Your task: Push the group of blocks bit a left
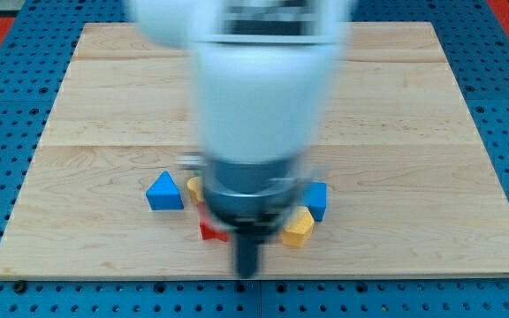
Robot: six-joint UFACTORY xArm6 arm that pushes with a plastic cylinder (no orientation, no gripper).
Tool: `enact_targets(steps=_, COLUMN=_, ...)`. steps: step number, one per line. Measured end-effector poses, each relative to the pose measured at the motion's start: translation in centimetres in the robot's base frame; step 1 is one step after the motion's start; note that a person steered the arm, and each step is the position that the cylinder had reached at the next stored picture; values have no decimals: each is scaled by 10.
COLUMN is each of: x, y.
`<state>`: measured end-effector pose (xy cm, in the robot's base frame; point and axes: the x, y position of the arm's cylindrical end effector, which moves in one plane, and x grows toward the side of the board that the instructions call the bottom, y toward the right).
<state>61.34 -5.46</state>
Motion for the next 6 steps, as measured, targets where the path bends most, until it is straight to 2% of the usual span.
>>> enact_targets(steps=1, x=-11, y=-40)
enact_targets(steps=3, x=-35, y=43)
enact_targets(steps=4, x=-44, y=37)
enact_targets(steps=6, x=-121, y=-7)
